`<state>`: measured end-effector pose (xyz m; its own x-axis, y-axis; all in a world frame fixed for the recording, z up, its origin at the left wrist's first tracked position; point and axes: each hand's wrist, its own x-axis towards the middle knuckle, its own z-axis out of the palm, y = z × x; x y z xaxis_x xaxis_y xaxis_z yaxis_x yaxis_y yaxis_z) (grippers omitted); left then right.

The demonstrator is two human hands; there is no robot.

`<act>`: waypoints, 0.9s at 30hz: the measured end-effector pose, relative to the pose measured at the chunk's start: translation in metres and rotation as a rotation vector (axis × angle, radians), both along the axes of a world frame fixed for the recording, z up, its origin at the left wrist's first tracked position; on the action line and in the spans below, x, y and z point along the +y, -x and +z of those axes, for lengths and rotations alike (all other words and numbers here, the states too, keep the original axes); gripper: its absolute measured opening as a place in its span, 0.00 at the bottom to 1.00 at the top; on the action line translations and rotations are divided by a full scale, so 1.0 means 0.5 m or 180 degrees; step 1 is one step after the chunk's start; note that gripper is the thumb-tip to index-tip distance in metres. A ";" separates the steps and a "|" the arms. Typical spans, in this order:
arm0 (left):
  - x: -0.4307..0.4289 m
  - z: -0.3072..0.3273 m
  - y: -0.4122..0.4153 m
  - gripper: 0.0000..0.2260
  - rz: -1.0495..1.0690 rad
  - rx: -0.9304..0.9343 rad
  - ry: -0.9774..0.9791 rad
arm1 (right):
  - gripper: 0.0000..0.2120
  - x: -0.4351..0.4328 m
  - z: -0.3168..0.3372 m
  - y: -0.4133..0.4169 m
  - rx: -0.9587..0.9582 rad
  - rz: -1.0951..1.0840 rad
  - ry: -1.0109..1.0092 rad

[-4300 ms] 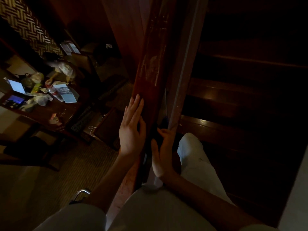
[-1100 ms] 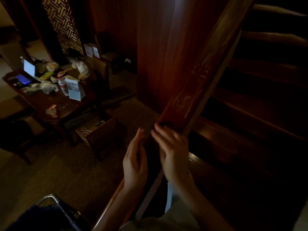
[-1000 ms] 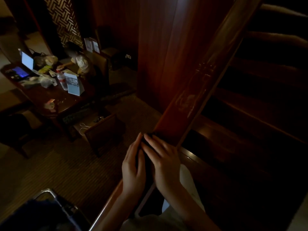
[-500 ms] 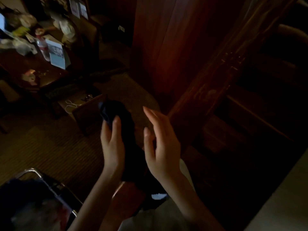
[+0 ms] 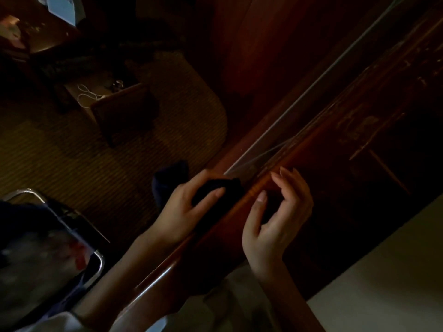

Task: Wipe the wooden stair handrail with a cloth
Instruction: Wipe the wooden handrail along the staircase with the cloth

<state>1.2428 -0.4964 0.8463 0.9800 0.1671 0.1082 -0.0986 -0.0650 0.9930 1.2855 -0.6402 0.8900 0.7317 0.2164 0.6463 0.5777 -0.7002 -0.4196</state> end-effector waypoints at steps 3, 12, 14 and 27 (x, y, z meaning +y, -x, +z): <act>-0.007 -0.007 -0.002 0.13 -0.0006 0.0124 0.0052 | 0.13 0.001 0.005 -0.001 -0.0012 -0.0063 0.0132; 0.005 -0.019 0.016 0.10 -0.0135 -0.0061 0.0369 | 0.13 0.005 0.006 0.000 0.0047 -0.0173 0.0062; 0.017 -0.024 0.018 0.11 -0.0277 0.0238 0.0345 | 0.13 0.008 0.008 0.000 0.0046 -0.0221 0.0067; -0.021 0.040 -0.088 0.06 0.0090 0.0284 0.0412 | 0.14 0.019 0.020 0.004 0.0016 -0.0306 0.0097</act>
<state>1.2869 -0.5070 0.8661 0.9794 0.2017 -0.0032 -0.0096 0.0625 0.9980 1.2836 -0.6307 0.9000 0.7532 0.1645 0.6369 0.5051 -0.7648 -0.3999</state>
